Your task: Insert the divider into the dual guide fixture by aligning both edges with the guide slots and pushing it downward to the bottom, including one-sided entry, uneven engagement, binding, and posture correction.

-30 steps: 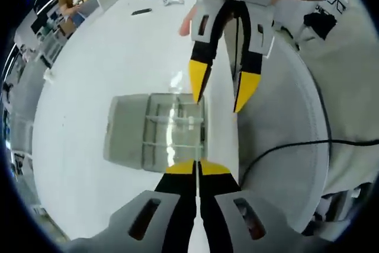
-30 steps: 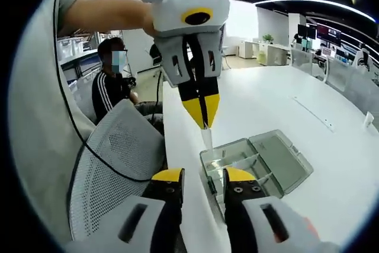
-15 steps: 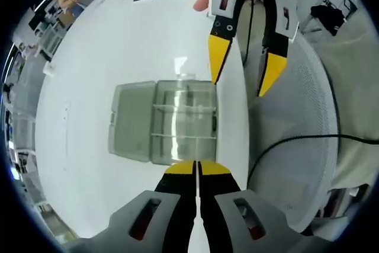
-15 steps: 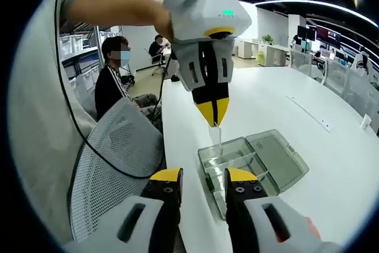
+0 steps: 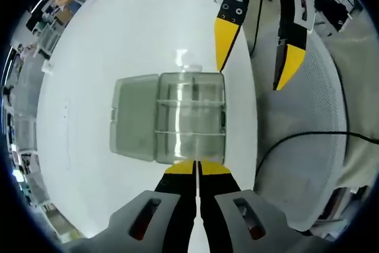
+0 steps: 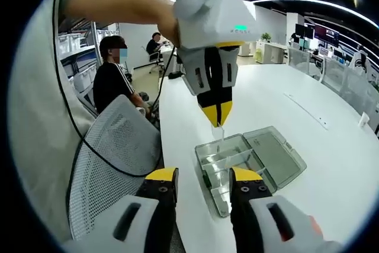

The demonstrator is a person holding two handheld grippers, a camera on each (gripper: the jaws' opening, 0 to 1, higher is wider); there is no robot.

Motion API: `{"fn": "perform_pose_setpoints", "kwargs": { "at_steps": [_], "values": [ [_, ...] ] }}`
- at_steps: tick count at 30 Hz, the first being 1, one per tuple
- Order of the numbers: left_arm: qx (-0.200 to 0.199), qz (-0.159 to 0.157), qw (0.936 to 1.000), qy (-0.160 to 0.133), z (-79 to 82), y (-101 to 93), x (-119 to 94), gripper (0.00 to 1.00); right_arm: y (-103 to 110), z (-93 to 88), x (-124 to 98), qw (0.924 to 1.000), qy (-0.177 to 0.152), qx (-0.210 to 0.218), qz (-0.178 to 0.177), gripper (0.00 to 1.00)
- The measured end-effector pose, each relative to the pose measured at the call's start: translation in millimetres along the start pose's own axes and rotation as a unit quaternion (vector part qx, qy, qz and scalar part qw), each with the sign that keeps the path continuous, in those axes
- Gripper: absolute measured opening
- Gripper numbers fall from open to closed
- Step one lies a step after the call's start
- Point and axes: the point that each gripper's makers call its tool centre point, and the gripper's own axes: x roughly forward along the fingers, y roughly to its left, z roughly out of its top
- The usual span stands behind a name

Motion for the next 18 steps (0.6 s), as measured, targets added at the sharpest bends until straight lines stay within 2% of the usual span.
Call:
{"fn": "perform_pose_setpoints", "kwargs": {
  "at_steps": [18],
  "values": [
    [-0.004, -0.001, 0.9999, 0.014, -2.0, 6.1, 8.6, 0.00, -1.5, -3.0, 1.2, 1.0000, 0.006, 0.001, 0.002, 0.33]
  ]
}}
